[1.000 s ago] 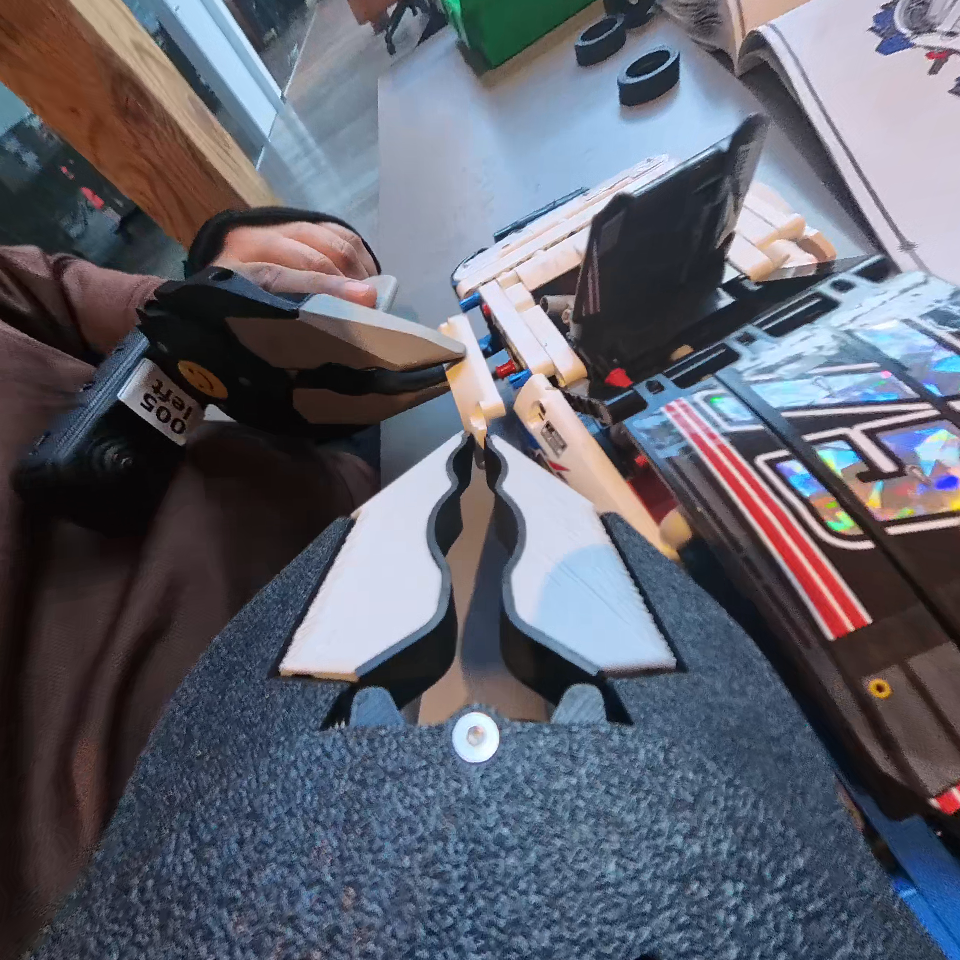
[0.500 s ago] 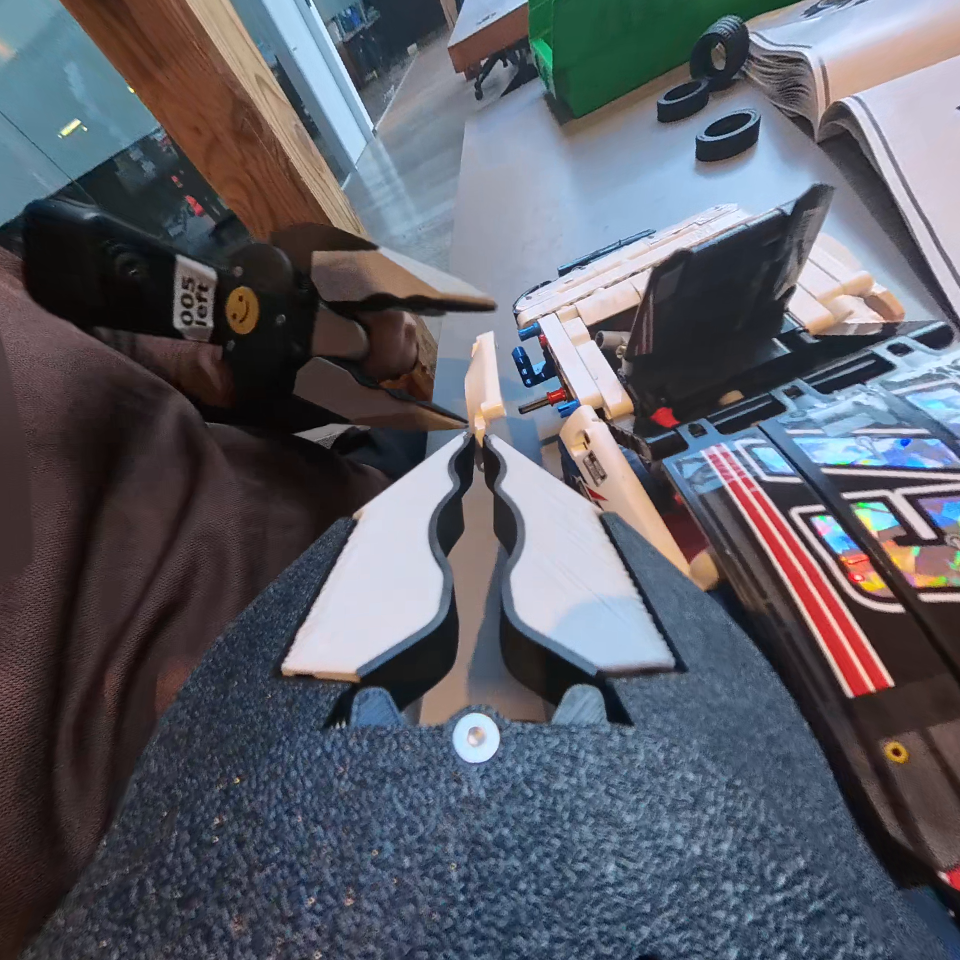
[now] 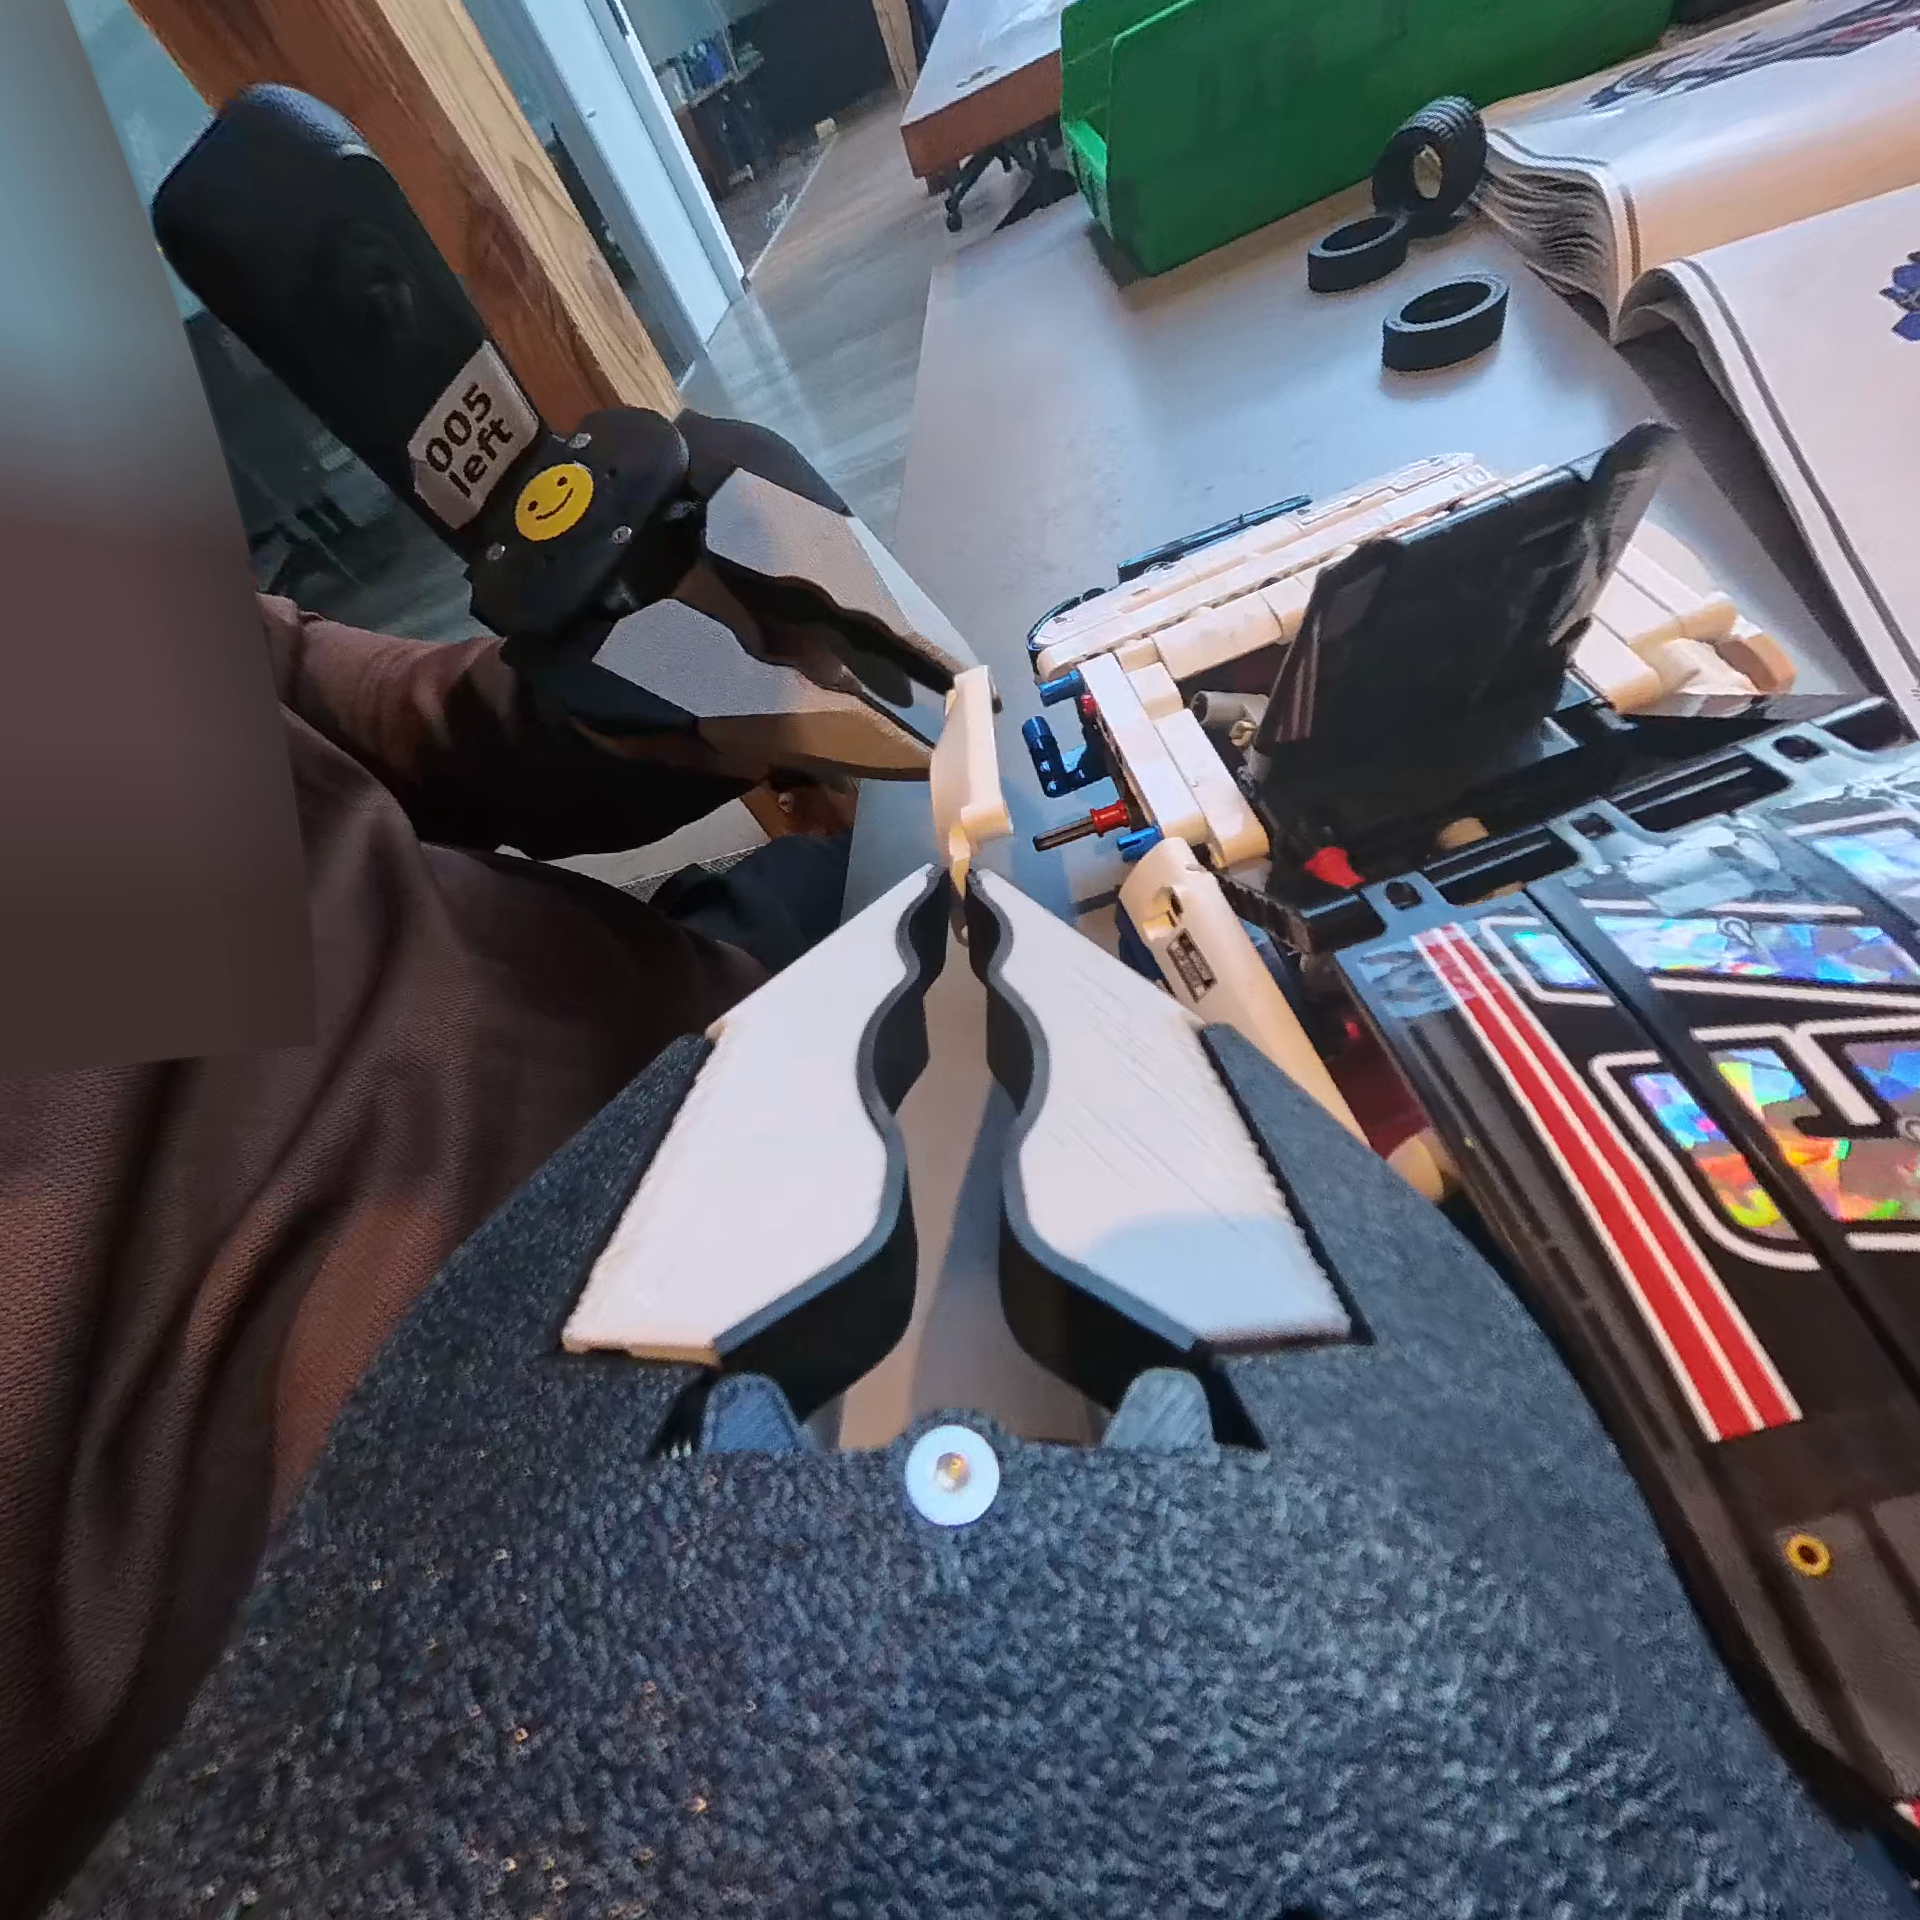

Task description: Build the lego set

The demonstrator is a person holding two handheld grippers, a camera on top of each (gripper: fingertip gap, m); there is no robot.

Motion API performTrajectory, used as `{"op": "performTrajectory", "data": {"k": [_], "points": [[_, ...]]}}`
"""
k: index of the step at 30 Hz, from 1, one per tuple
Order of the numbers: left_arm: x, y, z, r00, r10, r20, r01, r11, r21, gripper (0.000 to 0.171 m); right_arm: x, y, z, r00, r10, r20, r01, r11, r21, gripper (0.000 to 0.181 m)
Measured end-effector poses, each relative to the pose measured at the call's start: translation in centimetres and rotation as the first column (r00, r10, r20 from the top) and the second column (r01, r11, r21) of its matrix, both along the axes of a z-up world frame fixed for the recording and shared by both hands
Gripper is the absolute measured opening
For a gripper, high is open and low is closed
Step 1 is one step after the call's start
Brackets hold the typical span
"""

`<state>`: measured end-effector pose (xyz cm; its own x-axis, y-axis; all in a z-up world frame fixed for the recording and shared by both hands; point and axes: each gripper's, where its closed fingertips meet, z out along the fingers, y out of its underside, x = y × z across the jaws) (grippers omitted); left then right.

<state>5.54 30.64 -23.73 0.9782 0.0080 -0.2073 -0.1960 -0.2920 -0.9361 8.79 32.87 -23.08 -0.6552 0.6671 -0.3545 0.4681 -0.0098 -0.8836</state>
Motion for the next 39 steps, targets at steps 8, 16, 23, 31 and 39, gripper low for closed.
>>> {"op": "performTrajectory", "data": {"k": [8, 16, 23, 31, 39], "points": [[-0.6, 0.1, -1.2, 0.997, 0.054, 0.058, -0.052, 0.998, -0.046, 0.01, -1.2, 1.2, -0.8, 0.973, -0.154, -0.175, 0.211, 0.898, 0.387, 0.022], [-0.6, 0.4, -1.3, 0.998, 0.068, 0.01, -0.067, 0.994, -0.085, 0.01, -2.4, 0.5, -1.4, 0.877, 0.043, -0.479, 0.419, 0.42, 0.805, 0.021], [0.0, 0.3, -0.7, 0.998, 0.035, -0.049, -0.038, 0.998, -0.057, 0.01, -2.8, 0.0, -1.8, 0.865, 0.067, -0.497, 0.444, 0.358, 0.821, 0.022], [0.6, -0.2, 0.7, 0.972, -0.074, -0.222, 0.088, 0.995, 0.053, 0.009, -2.5, -0.5, -0.6, 0.841, 0.043, -0.539, 0.484, 0.385, 0.786, 0.031], [0.7, -0.5, 0.0, 0.951, -0.092, -0.296, 0.101, 0.995, 0.014, 0.009, -2.8, -0.4, -1.3, 0.855, 0.043, -0.517, 0.476, 0.33, 0.815, 0.021]]}}
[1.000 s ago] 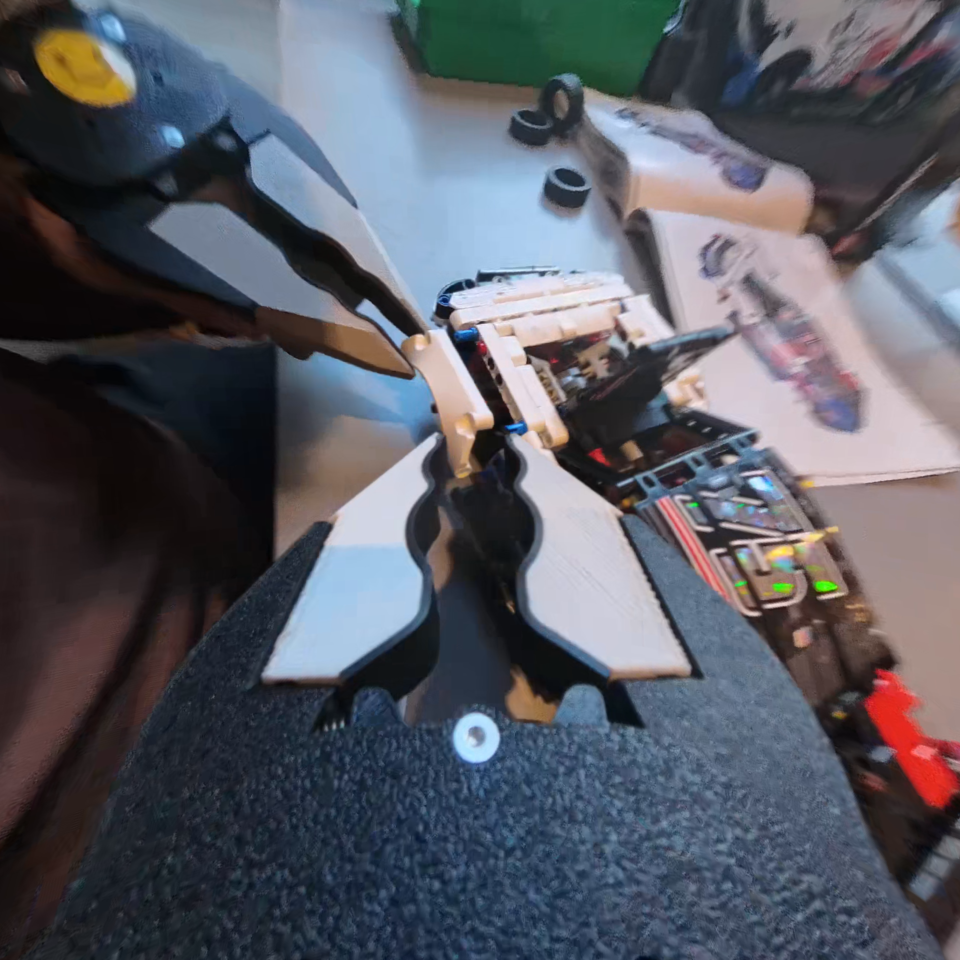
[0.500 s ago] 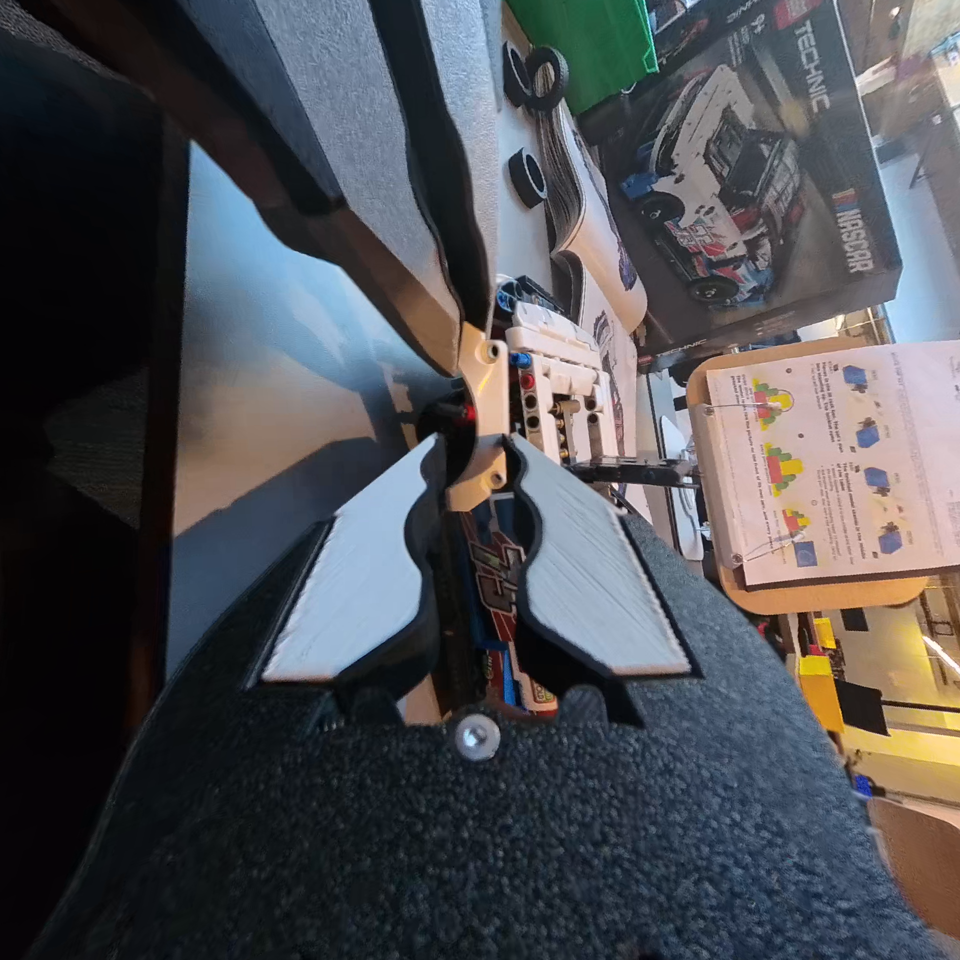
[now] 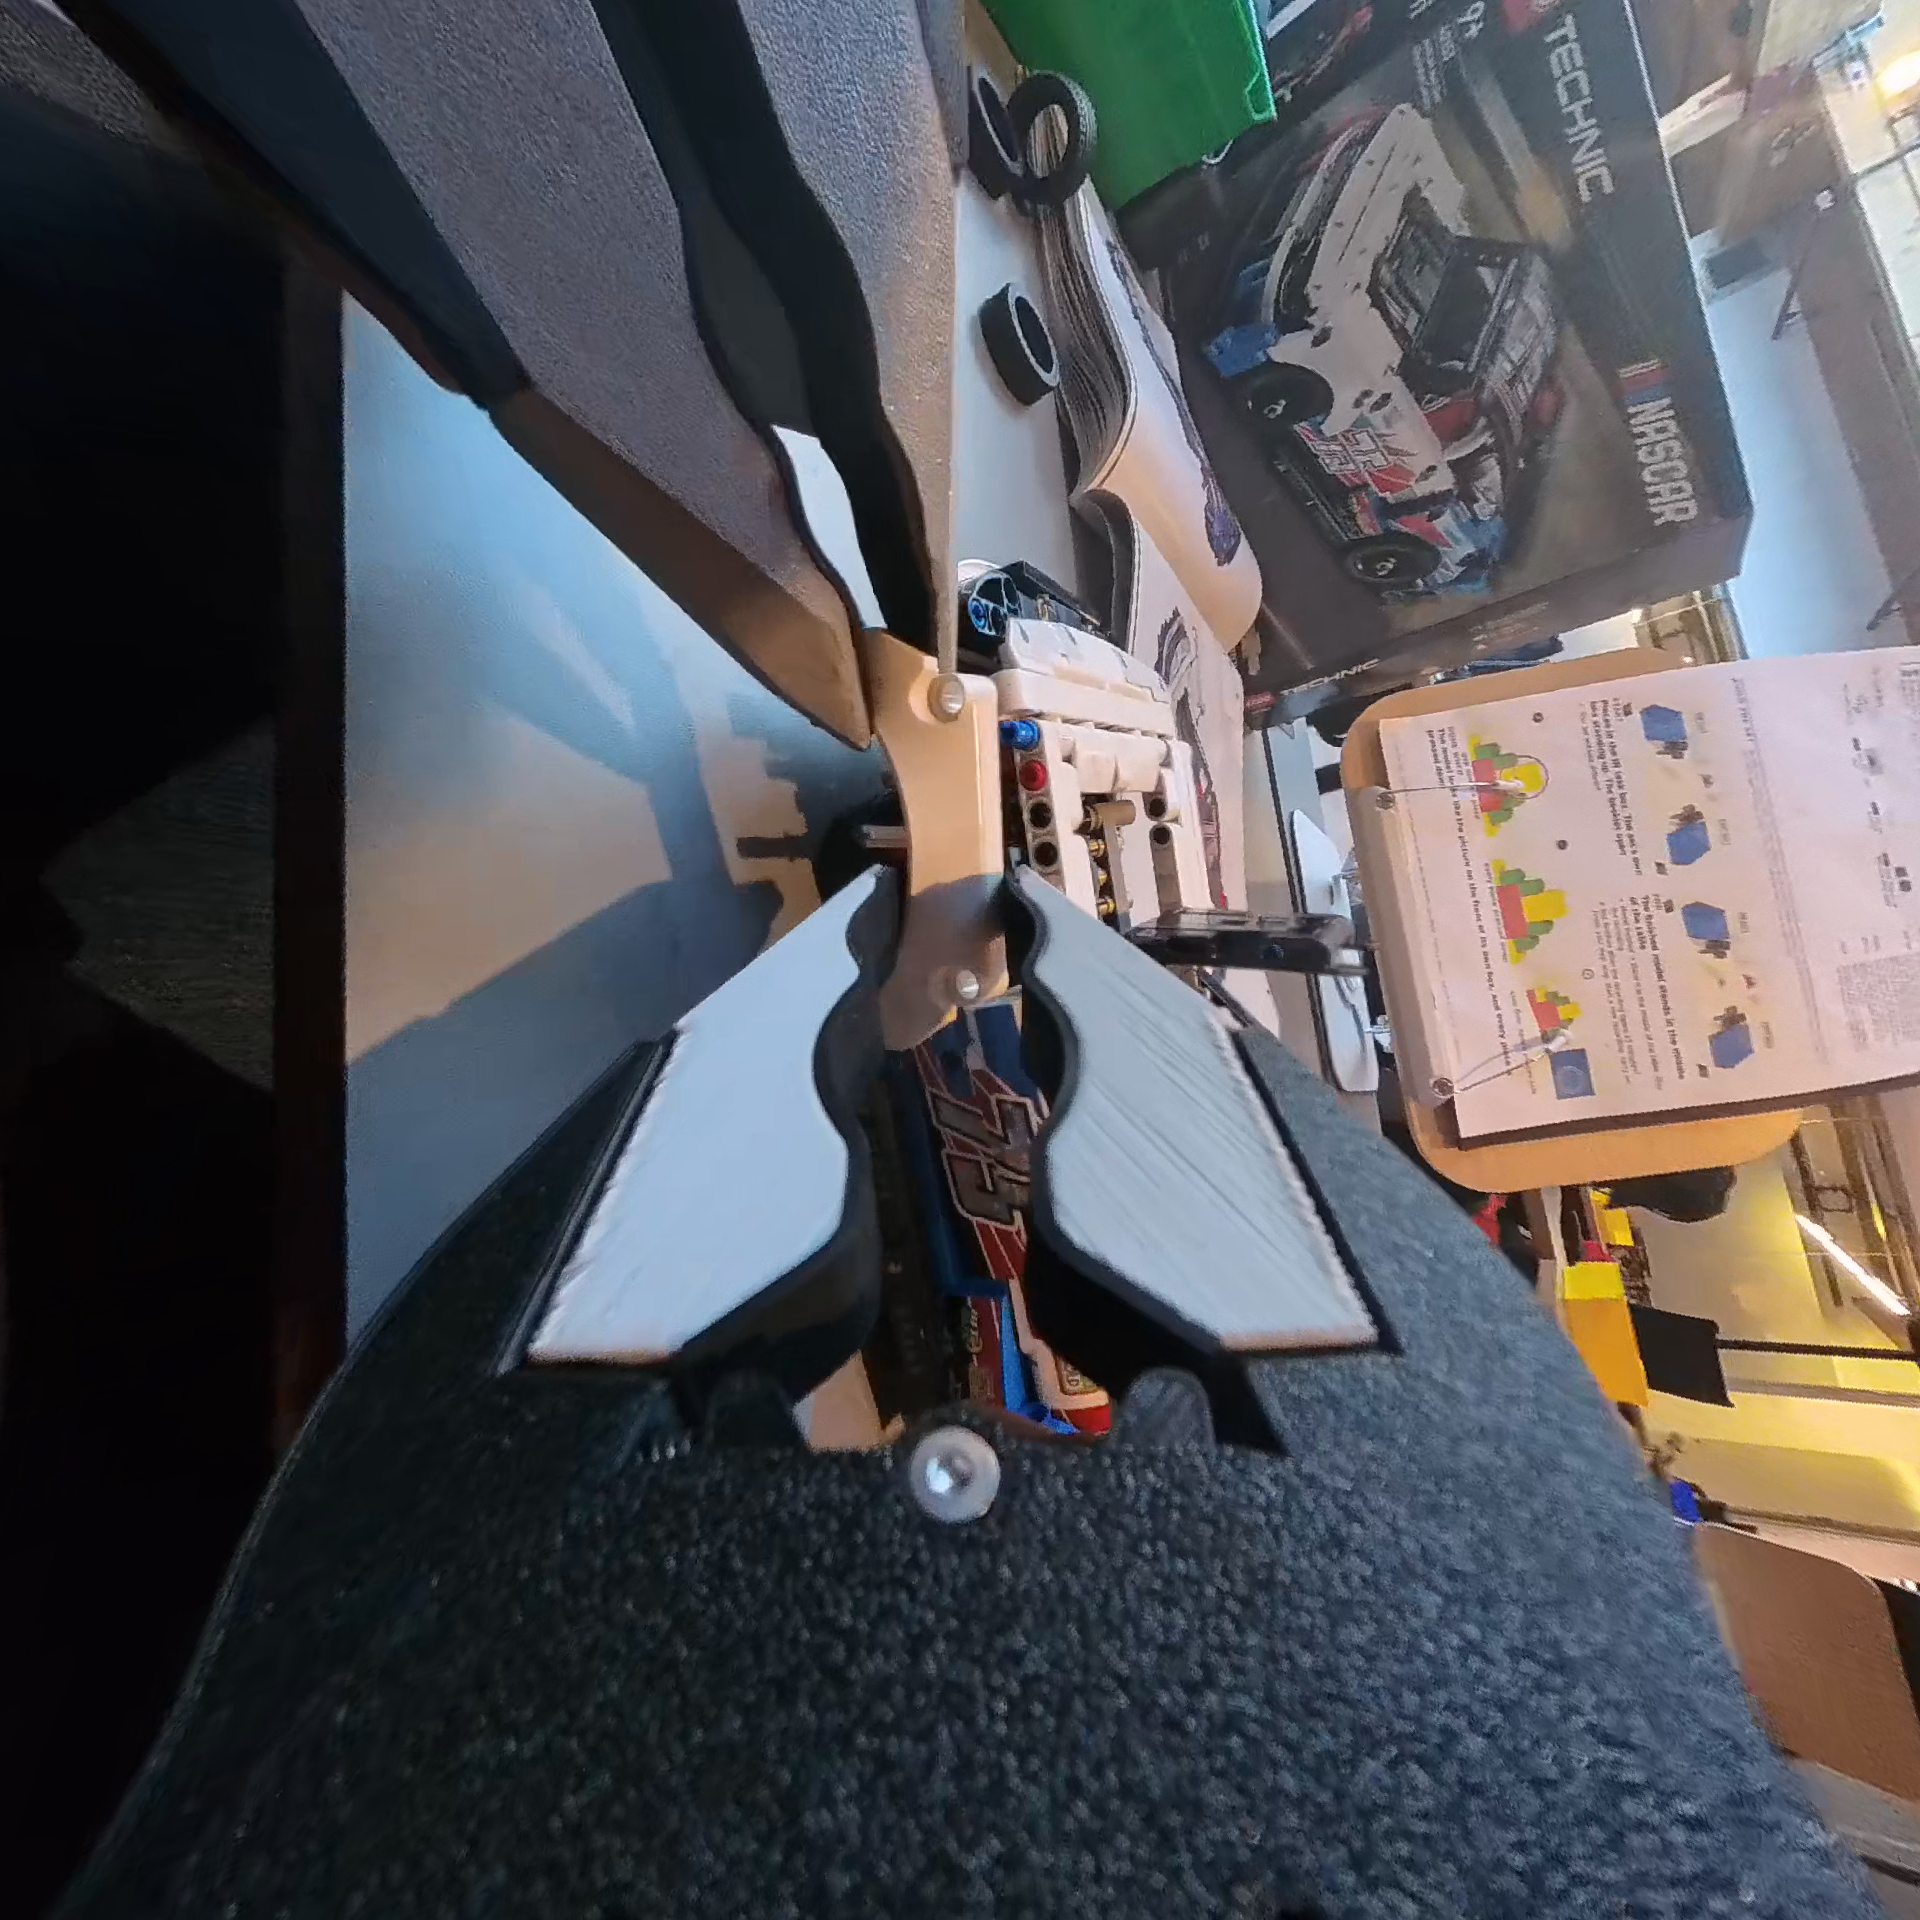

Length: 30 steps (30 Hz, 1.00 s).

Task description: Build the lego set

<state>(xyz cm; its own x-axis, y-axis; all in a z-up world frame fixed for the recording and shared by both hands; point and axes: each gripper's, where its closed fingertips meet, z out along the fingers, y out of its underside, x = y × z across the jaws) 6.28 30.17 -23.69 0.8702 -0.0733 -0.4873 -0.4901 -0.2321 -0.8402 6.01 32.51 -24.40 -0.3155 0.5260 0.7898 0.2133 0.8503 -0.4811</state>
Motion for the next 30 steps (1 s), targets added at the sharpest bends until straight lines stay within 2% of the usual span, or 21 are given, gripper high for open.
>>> {"op": "performTrajectory", "data": {"k": [10, 13, 16, 19, 23, 27, 30], "points": [[-0.1, 0.1, -0.1, 0.999, 0.027, -0.04, -0.027, 1.0, 0.003, 0.008, 0.1, -0.1, 0.2, 1.0, 0.001, 0.002, -0.001, 1.0, 0.015, 0.019], [-0.2, 0.1, -0.2, 0.999, 0.036, 0.014, -0.036, 0.999, -0.027, 0.011, -0.1, 0.0, 0.1, 1.0, -0.016, -0.004, 0.016, 0.999, 0.045, 0.018], [0.0, -0.3, 2.0, 0.996, -0.021, 0.09, 0.021, 1.0, -0.003, 0.023, -0.3, 0.8, -0.1, 0.999, -0.044, -0.002, 0.044, 0.992, 0.121, 0.018], [-0.7, -0.3, 4.6, 0.969, -0.152, 0.196, 0.169, 0.983, -0.07, 0.029, -0.5, 0.9, -0.3, 0.999, -0.041, 0.0, 0.04, 0.984, 0.174, 0.018], [-1.1, 1.7, 4.8, 0.91, -0.253, 0.328, 0.35, 0.893, -0.283, 0.047, -0.7, 0.9, -0.2, 0.998, -0.055, -0.012, 0.057, 0.975, 0.216, 0.018], [-1.0, 3.6, 1.9, 0.928, -0.302, 0.22, 0.372, 0.801, -0.47, 0.053, -0.9, 1.1, 0.0, 0.997, -0.072, -0.022, 0.076, 0.974, 0.215, 0.018], [0.1, 3.6, -0.3, 0.912, -0.344, 0.225, 0.409, 0.709, -0.574, 0.053, -1.0, 1.2, 0.0, 0.997, -0.078, -0.016, 0.079, 0.973, 0.216, 0.018]]}}
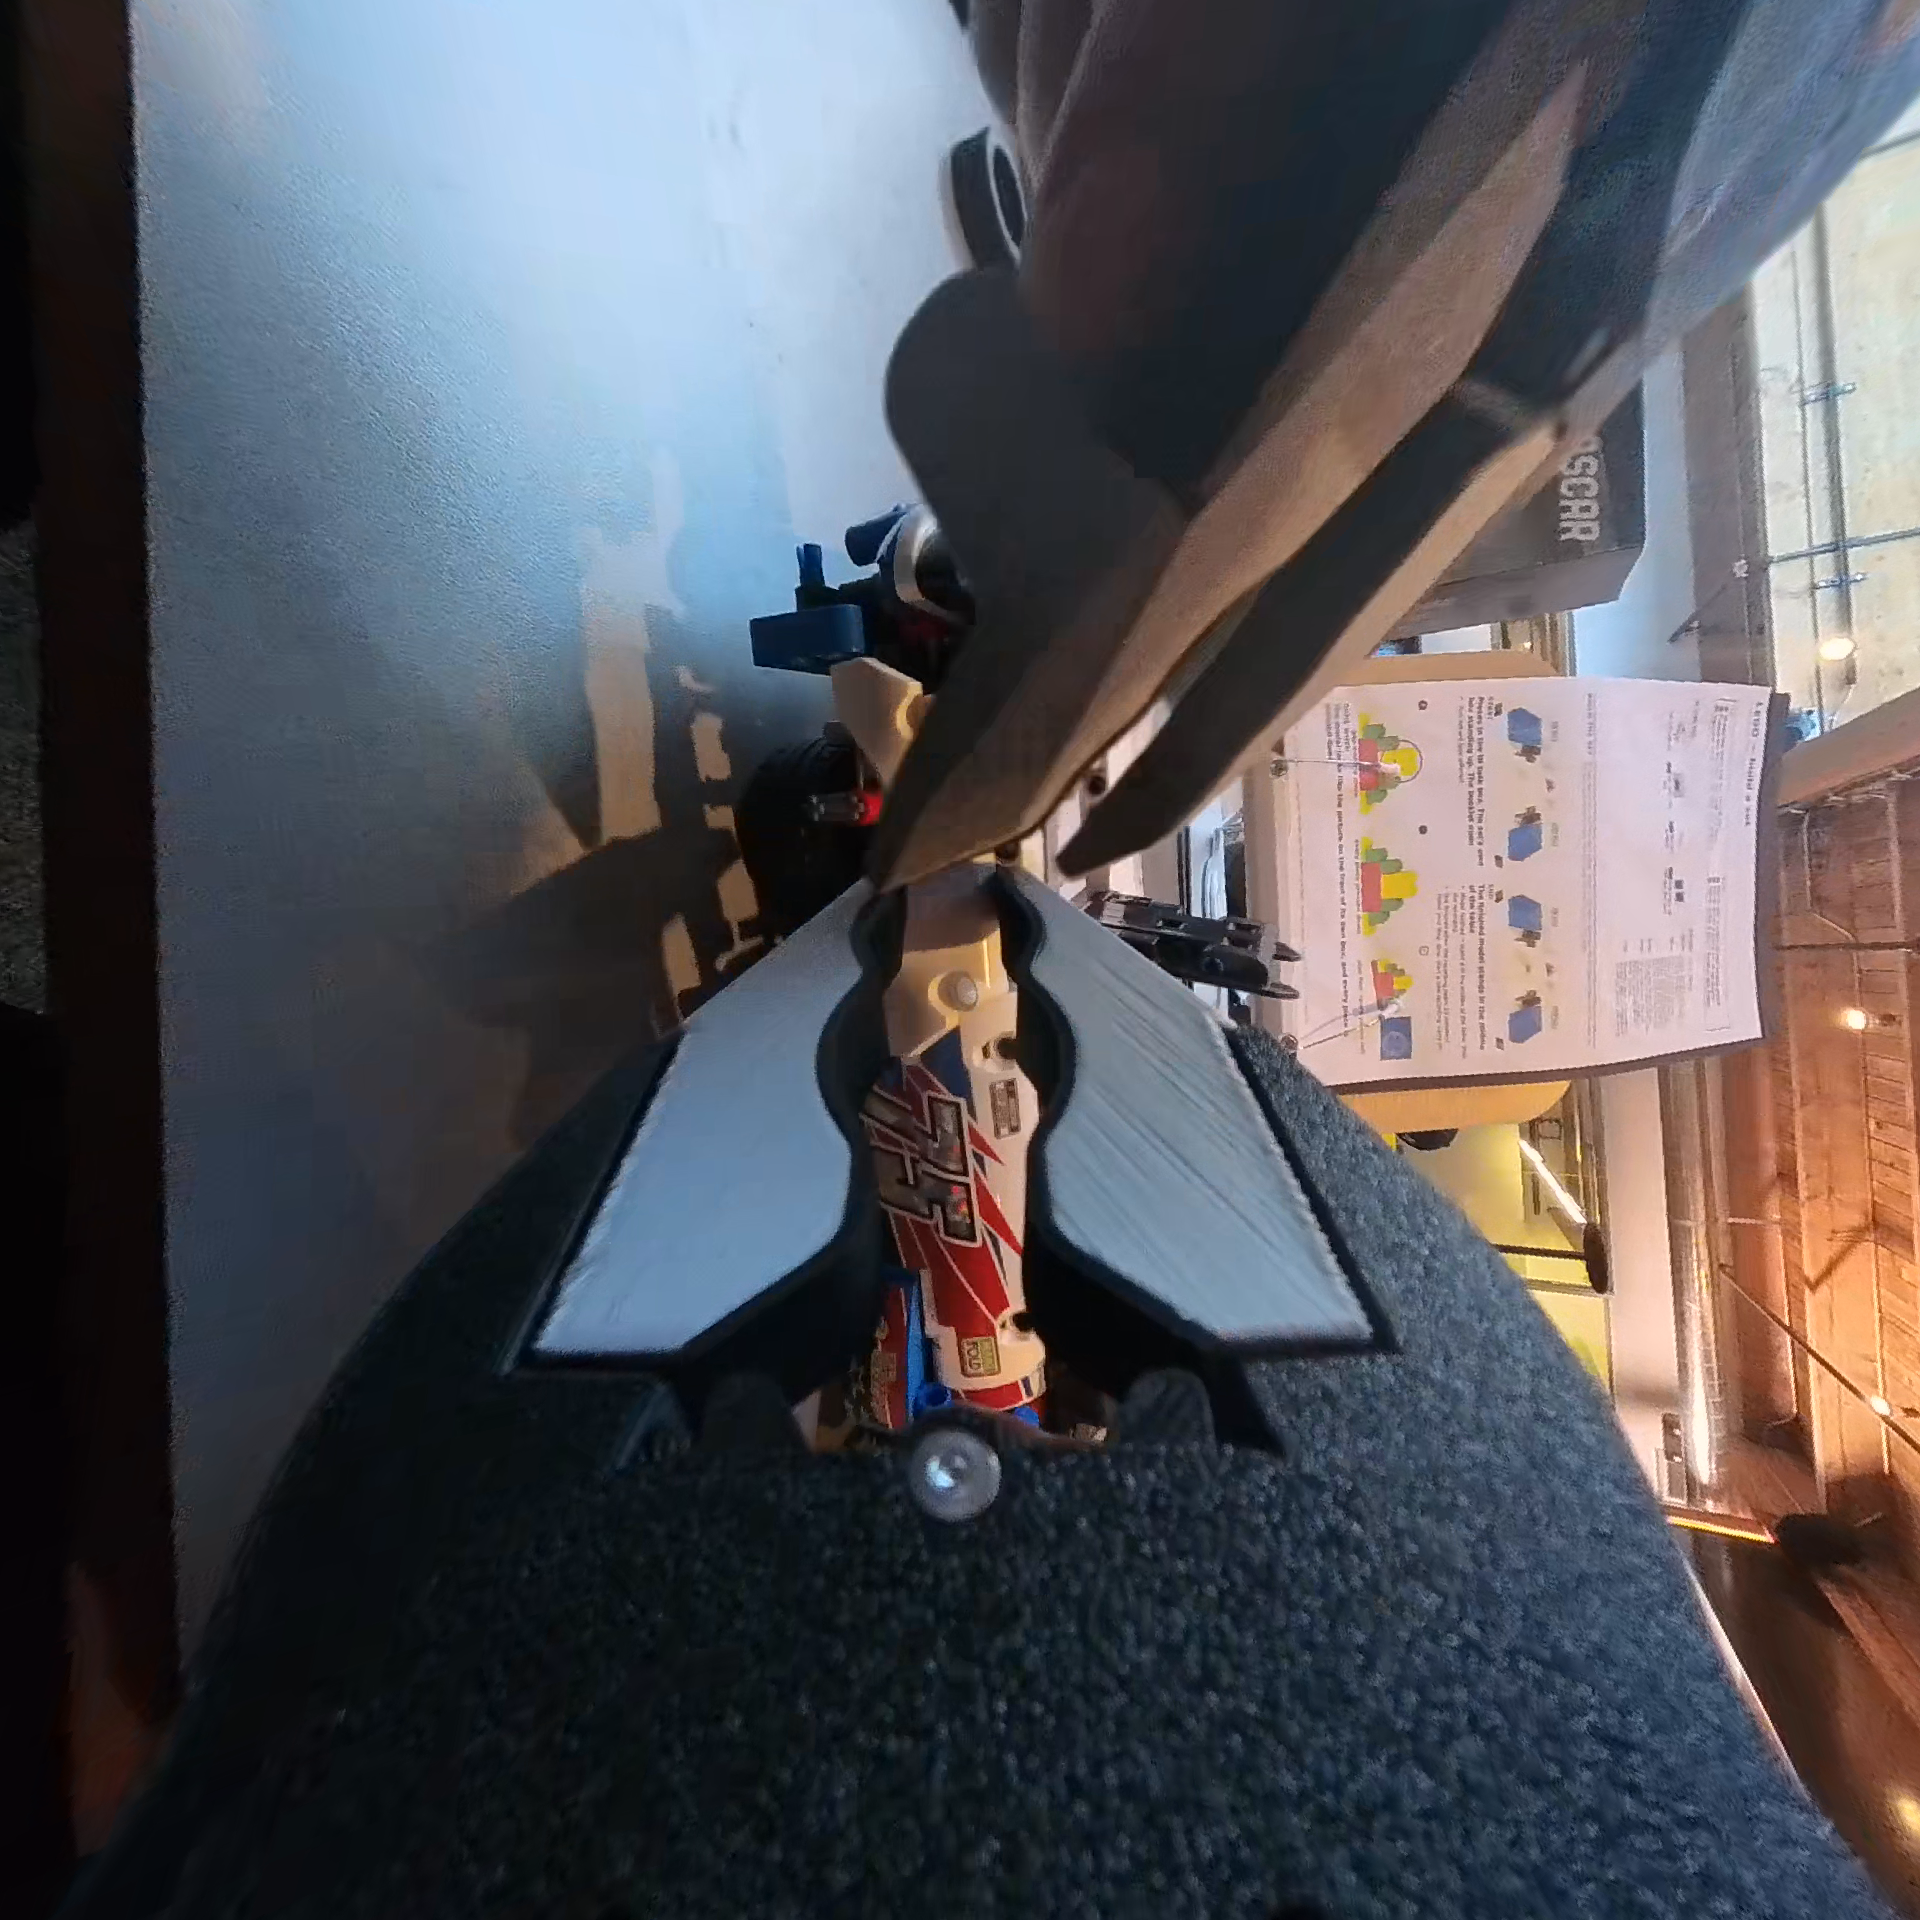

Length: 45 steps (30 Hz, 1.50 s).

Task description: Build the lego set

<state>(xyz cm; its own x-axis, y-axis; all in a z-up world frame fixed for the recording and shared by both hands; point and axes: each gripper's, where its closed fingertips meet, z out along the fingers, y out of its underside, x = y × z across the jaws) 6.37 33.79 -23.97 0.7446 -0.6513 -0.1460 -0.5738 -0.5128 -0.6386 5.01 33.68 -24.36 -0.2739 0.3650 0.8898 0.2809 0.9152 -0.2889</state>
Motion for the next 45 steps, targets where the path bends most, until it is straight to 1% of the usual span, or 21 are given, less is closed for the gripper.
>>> {"op": "performTrajectory", "data": {"k": [3, 9, 12, 13, 16, 18, 21, 26, 30, 32, 37, 42, 45], "points": [[-0.1, 0.2, -0.9, 0.999, -0.033, -0.034, 0.032, 0.999, -0.032, 0.054, -0.1, 0.1, 0.0, 1.0, -0.003, 0.01, 0.003, 1.0, -0.007, 0.018], [-0.1, 0.3, -0.8, 0.998, -0.045, 0.051, 0.049, 0.995, -0.089, 0.049, -0.1, 0.2, -0.1, 0.998, 0.036, 0.048, -0.037, 0.999, 0.003, 0.017], [-0.7, 0.4, -0.7, 0.997, -0.054, 0.047, 0.059, 0.994, -0.095, 0.037, -0.1, 0.2, 0.0, 0.997, 0.058, 0.06, -0.058, 0.998, -0.004, 0.018], [-0.7, 0.4, -0.6, 0.997, -0.058, 0.055, 0.063, 0.993, -0.102, 0.036, -0.1, 0.2, 0.0, 0.996, 0.069, 0.062, -0.068, 0.998, -0.018, 0.018], [-0.2, 0.0, -0.1, 0.994, -0.067, 0.089, 0.076, 0.992, -0.098, 0.046, 0.0, 0.0, 0.2, 0.993, 0.097, 0.063, -0.092, 0.992, -0.087, 0.018], [-0.2, -0.4, 0.0, 0.995, -0.076, 0.061, 0.081, 0.994, -0.077, 0.051, 0.1, 0.0, 0.3, 0.992, 0.113, 0.059, -0.106, 0.987, -0.118, 0.018], [-0.3, -0.6, -0.2, 0.997, -0.07, 0.035, 0.072, 0.996, -0.055, 0.053, 0.2, -0.1, 0.1, 0.99, 0.129, 0.063, -0.12, 0.983, -0.14, 0.018], [-1.0, -0.7, -0.4, 0.997, -0.046, 0.057, 0.051, 0.995, -0.081, 0.051, 0.3, -0.2, -0.1, 0.985, 0.158, 0.067, -0.146, 0.976, -0.164, 0.018], [-1.1, -0.9, -0.3, 0.997, -0.056, 0.046, 0.06, 0.995, -0.082, 0.051, 0.3, -0.5, 0.1, 0.982, 0.173, 0.078, -0.148, 0.956, -0.253, 0.017], [-1.2, -0.9, -0.3, 0.997, -0.057, 0.05, 0.061, 0.994, -0.086, 0.05, 0.2, -0.5, 0.4, 0.982, 0.174, 0.07, -0.149, 0.95, -0.275, 0.017], [-1.4, -0.7, -0.2, 0.995, -0.052, 0.081, 0.06, 0.993, -0.1, 0.043, 0.2, -0.3, 0.1, 0.981, 0.173, 0.091, -0.136, 0.938, -0.318, 0.017], [-1.4, -0.7, -0.3, 0.995, -0.062, 0.083, 0.071, 0.992, -0.108, 0.043, 0.1, -0.3, 0.1, 0.98, 0.168, 0.103, -0.123, 0.93, -0.347, 0.018], [-1.3, -0.8, -0.3, 0.992, -0.072, 0.105, 0.084, 0.99, -0.118, 0.04, 0.1, -0.3, 0.1, 0.979, 0.166, 0.115, -0.113, 0.922, -0.37, 0.018]]}}
